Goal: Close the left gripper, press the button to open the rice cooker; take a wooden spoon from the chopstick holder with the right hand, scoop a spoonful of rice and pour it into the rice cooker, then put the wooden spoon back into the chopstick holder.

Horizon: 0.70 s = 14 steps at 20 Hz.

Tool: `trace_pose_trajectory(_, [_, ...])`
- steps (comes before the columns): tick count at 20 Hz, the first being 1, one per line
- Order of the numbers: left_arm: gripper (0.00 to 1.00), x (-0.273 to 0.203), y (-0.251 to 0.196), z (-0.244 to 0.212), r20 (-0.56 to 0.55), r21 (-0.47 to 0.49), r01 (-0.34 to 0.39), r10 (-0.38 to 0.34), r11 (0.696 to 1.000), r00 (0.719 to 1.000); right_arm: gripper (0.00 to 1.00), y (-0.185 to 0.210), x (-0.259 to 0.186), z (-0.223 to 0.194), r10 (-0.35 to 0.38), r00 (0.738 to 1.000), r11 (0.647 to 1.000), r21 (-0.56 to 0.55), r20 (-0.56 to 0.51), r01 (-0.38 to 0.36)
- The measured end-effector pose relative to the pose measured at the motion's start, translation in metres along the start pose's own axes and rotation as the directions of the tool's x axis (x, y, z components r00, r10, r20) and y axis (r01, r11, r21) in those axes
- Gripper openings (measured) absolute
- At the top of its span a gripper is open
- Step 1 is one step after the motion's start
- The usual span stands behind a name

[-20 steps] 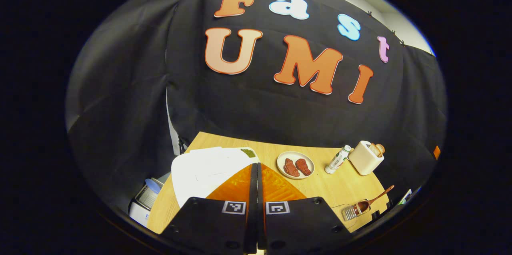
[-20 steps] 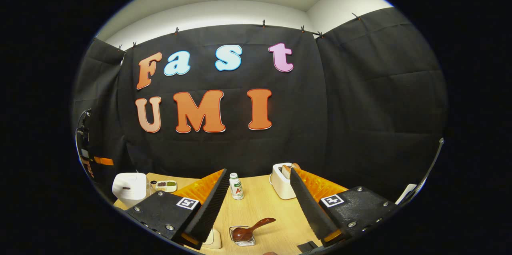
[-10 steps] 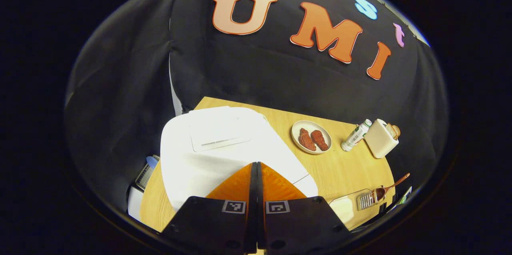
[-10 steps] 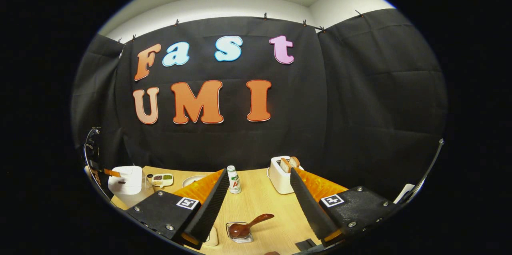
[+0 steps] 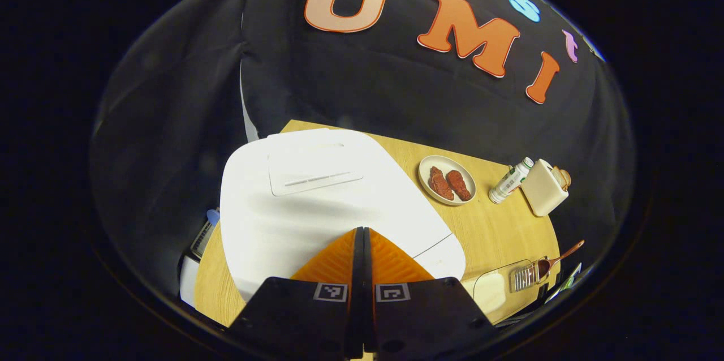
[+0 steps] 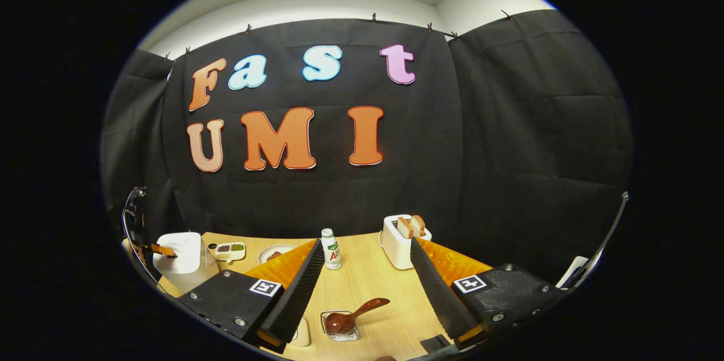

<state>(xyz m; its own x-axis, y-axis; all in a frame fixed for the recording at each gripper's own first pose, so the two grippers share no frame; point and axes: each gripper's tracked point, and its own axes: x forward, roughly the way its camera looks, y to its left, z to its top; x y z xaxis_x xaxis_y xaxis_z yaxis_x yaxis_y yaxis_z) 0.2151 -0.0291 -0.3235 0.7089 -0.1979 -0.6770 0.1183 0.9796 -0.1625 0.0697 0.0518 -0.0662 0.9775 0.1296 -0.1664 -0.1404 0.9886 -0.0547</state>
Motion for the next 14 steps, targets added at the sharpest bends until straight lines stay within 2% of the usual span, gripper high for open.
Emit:
trace_pose_trajectory(1, [0.05,-0.008,0.0,-0.008,-0.025,0.003,-0.009,0.009,1.0,1.0,0.95,-0.001,-0.001,-0.002,-0.002,1.0,1.0,0.0,0.001,0.002])
trace_pose_trajectory(2, [0.05,0.001,0.0,-0.001,0.017,0.024,-0.012,0.012,1.0,1.0,0.95,-0.001,-0.002,-0.001,-0.006,1.0,1.0,0.002,0.004,0.006])
trace_pose_trajectory(5, [0.05,-0.003,-0.002,-0.003,0.025,0.076,-0.036,0.034,0.996,0.999,0.95,-0.001,-0.006,-0.007,-0.003,1.0,1.0,0.009,-0.01,0.003])
trace_pose_trajectory(8, [0.05,-0.011,-0.003,0.006,0.042,0.087,-0.043,0.04,0.995,0.998,0.95,-0.005,-0.01,-0.001,-0.013,1.0,1.0,0.007,0.006,0.013])
trace_pose_trajectory(9, [0.05,-0.021,-0.004,0.022,0.08,0.08,-0.045,0.039,0.996,0.996,0.95,-0.005,-0.011,-0.003,-0.014,1.0,1.0,0.005,0.003,0.014])
trace_pose_trajectory(11, [0.05,-0.047,-0.009,0.067,0.193,0.052,-0.051,0.04,0.997,0.98,0.95,-0.01,-0.014,-0.001,-0.02,1.0,1.0,0.001,0.003,0.02])
trace_pose_trajectory(14, [0.05,-0.105,-0.009,0.127,0.373,0.015,-0.071,0.06,0.997,0.926,0.95,-0.017,-0.017,0.005,-0.042,0.999,0.999,0.007,0.024,0.042])
